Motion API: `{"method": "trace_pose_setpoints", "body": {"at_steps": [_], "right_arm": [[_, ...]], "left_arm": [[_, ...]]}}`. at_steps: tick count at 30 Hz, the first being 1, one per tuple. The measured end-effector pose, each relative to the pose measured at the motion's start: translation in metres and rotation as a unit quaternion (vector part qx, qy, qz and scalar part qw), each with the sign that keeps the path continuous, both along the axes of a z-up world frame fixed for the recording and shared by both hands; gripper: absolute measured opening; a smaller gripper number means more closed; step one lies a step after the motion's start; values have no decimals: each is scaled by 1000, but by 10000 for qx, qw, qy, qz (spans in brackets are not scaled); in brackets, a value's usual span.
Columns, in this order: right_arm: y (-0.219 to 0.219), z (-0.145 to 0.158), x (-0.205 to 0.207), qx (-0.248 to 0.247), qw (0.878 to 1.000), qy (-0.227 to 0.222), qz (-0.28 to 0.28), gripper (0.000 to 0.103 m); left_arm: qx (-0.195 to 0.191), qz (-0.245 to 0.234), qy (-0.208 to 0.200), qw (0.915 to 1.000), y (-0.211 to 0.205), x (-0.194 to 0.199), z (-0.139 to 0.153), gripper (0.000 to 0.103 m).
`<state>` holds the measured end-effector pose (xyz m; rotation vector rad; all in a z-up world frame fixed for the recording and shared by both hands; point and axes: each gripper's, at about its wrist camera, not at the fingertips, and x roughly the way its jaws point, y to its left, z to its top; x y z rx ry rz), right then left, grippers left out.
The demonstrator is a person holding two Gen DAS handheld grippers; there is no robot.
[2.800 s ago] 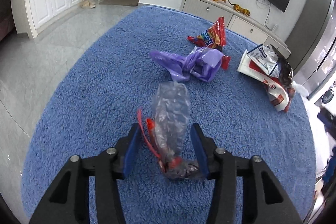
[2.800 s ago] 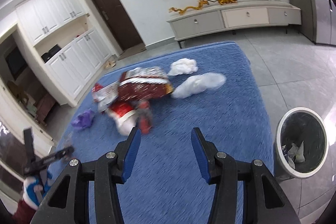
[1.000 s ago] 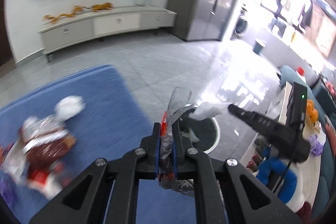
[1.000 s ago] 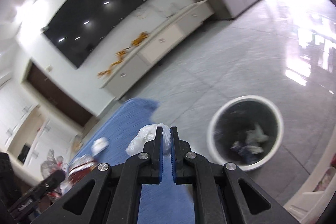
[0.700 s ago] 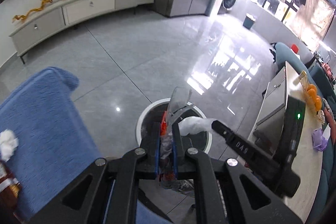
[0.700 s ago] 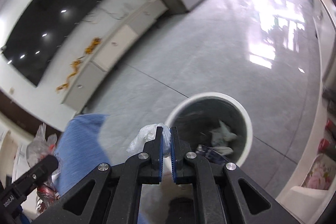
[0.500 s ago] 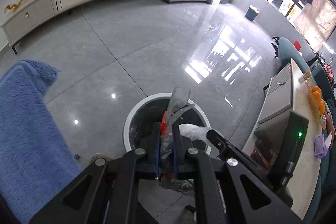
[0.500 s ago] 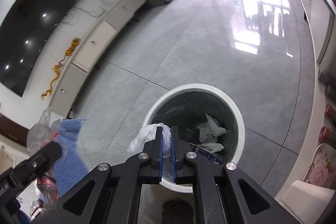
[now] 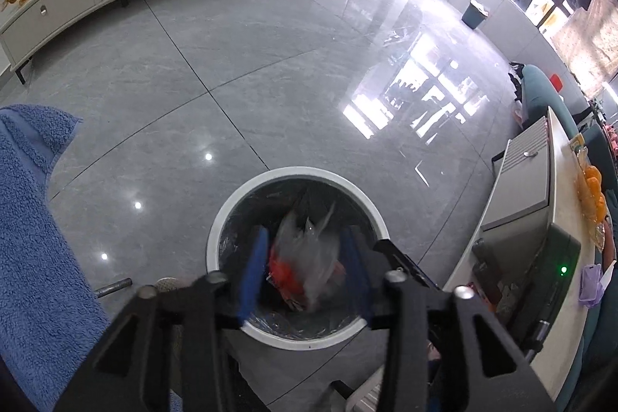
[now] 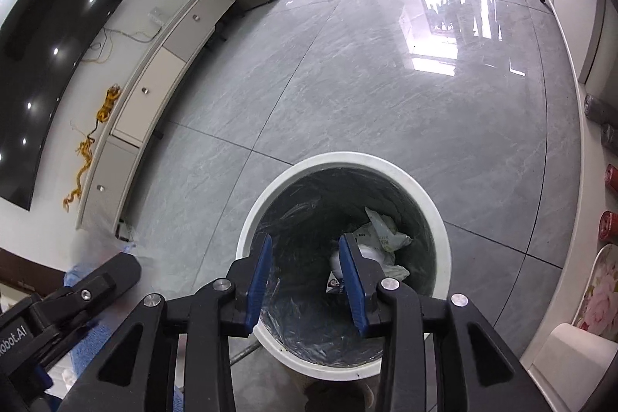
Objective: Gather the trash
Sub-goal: 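Carry both items to the bin and open both tools to drop them, then move both open tools back over the rug toward the remaining trash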
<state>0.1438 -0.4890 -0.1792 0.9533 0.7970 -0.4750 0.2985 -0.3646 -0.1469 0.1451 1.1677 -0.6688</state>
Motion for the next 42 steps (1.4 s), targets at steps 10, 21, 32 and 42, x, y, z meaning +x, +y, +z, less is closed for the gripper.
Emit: {"method": "trace_pose_setpoints", "body": {"at_steps": [10,21,32,42], "right_arm": [[5,30,-8,-21,9995,-326,-47,34],[38,87,-21,-175,9961,-836,202,34],[107,168,-39,-635,9785,-1573,1172,34],[173,217,-62,-1066,9538,-1971,2001,34]], "left_arm": [[-108,207,-267,9994,19,-13,32,42],[-381,510,-893,9940,77,-48,110,42],[-828,1185,-1611,9763,199,-102,190,43],[-895,1929,-2345,9486,345,-170,233,46]]}}
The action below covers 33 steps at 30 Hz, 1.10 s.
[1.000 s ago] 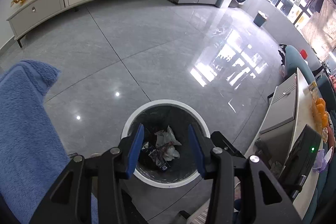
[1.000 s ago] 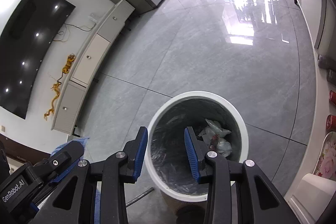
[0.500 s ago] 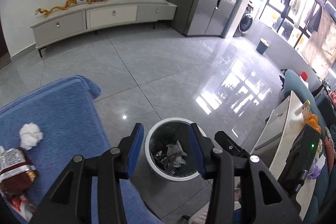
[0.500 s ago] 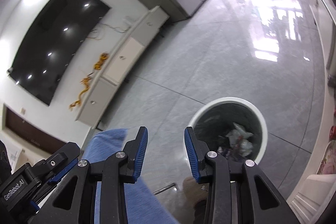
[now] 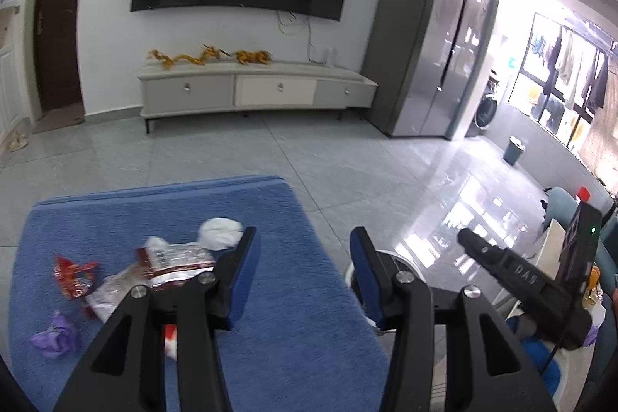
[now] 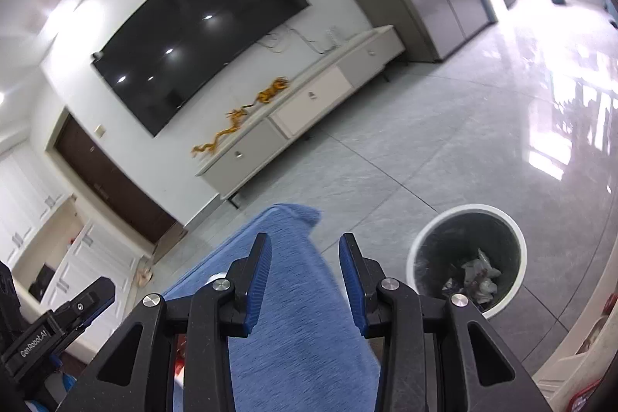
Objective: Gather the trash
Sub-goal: 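Move both open tools back over the rug toward the remaining trash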
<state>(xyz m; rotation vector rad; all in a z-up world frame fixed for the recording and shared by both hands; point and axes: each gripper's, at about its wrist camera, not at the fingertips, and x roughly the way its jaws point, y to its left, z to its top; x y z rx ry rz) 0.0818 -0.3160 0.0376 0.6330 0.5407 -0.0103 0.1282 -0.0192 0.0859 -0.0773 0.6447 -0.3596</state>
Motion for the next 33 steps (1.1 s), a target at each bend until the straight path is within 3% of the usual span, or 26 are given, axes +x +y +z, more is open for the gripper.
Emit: {"method": "trace_pose_setpoints", "body": {"at_steps": [7,10,17,25,33], "right_arm": [[42,40,-30,-453,9973,-416,410,35],[62,58,-44,-640,9938,-660,629,46],[97,73,-55,-821,9847,-936,1221,46],[120,51,-39,-893,9781,-702,1742,46],[150,8,-5,-1032,9674,-152,2306,46]], "left_arm": [[-90,760,-487,9959,103,-58,24,56],[-36,1100,-661,9917,144,-85,32,56],[87,1819,-619,9813,231,-131,22,56],[206,2053,1,9785,276,-135,-38,56],[564,1720,330,9829,251,-86,-87,57]]}}
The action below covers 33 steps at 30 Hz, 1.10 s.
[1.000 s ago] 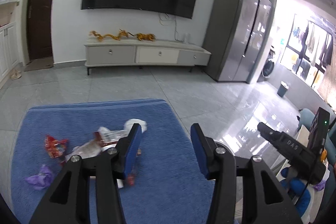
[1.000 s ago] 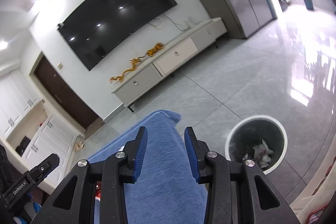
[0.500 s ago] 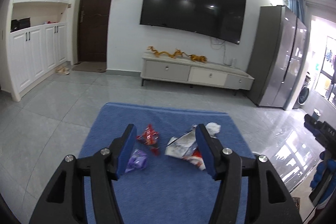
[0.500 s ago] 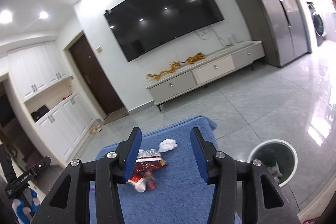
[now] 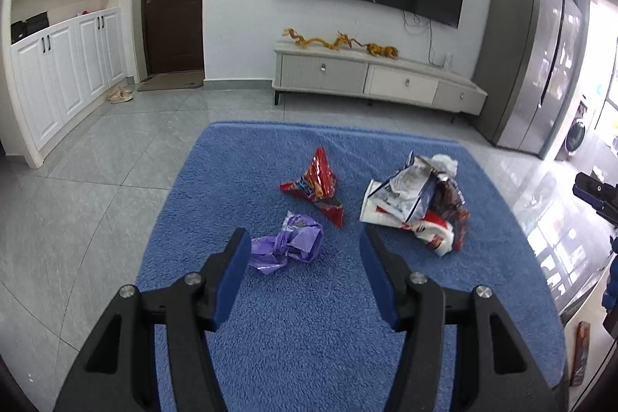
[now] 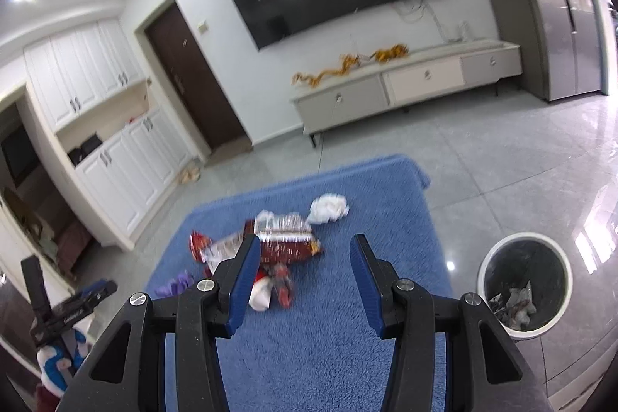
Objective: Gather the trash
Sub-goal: 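Move both open tools back over the rug toward the remaining trash, then grasp the purple bag with the left tool while the right tool grasps a red-tied plastic bag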
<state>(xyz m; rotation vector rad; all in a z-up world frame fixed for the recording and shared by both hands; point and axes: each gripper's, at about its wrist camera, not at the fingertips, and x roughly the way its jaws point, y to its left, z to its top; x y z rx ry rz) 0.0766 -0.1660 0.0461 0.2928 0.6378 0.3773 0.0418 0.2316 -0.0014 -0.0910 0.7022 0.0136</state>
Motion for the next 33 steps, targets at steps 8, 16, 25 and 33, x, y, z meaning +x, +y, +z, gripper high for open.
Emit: {"method": "trace_pose_setpoints", "body": {"at_steps": [8,16,25,33], "right_arm": [[40,-74,46,-258,9938,833,687,46],[72,-111,78,-228,9861,1212,1117,46],[88,-124,98,-132,9825,1326,1302,41],[88,-128,87,-122,9781,1324,1599,14]], "left_arm": [[219,-162,486,9984,-8,60,-52,57],[499,-294,696,9959,-5,91,-78,57],[373,-389,1007,9934,-4,105,-105,41],[249,-384,901,9949,-8,88,-91,34]]}}
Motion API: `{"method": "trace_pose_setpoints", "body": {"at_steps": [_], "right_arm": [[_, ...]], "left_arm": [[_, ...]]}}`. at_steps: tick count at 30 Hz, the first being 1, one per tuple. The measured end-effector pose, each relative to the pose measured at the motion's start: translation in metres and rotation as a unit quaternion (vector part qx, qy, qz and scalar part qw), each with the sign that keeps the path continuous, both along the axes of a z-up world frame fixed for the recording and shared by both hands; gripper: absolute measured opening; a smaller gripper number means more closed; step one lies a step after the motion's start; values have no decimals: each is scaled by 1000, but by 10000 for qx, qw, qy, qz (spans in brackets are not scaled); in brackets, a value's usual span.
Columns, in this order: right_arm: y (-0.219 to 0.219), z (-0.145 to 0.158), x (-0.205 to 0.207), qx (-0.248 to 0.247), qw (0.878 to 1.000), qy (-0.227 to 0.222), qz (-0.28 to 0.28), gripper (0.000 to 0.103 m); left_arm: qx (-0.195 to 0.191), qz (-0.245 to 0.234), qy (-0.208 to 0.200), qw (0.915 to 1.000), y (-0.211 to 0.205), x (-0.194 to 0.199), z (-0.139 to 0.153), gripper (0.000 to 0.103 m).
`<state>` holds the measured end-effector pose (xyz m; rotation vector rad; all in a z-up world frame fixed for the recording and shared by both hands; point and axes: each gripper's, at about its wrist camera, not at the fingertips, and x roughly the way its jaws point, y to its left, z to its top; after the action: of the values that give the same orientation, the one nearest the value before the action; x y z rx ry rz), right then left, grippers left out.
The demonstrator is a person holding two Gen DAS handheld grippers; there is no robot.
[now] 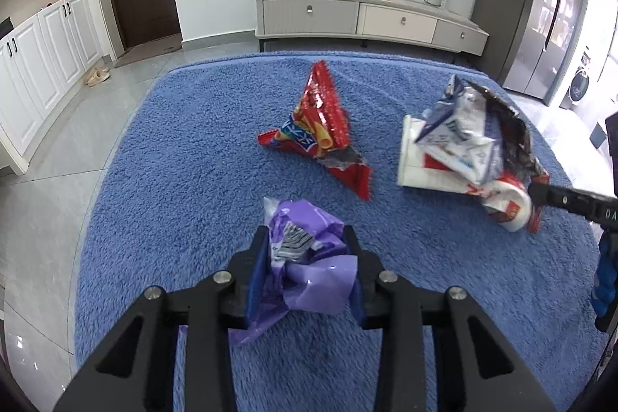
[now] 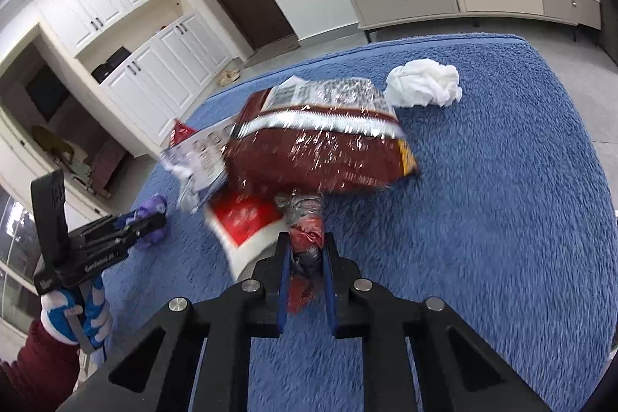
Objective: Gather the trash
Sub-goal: 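Grasp the purple bag with the left tool while the right tool grasps a red-tied plastic bag, then carry the purple bag and red-tied bag to the bin and open both tools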
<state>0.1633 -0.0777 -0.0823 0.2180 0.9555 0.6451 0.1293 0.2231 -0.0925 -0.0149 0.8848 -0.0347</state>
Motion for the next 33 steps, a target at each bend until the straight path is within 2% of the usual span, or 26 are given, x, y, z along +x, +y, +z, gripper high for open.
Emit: {"method": "trace_pose_setpoints", "body": {"at_steps": [8,12,23,28,33], "right_arm": [[-45,18,-45,410,9991,-50,-41,13],[-53,33,-67,540,9983,-207,71,13],[-57,90,-123,1228,9863,-980,500,13],[-64,99,-131,1389,9828,-1140,427,13],[-89,105,-131,1576,9792,-1273,92,13]], "left_arm": [[-486,194,-151,9985,-3,-31,25,33],[-718,282,-247,9967,-9,-42,44,33],[-502,51,-655,9966,-57,-73,98,33],[-639,-115,-827,9945,-80,-74,121,33],[-788,-501,-913,9914,-117,-64,143,33]]}}
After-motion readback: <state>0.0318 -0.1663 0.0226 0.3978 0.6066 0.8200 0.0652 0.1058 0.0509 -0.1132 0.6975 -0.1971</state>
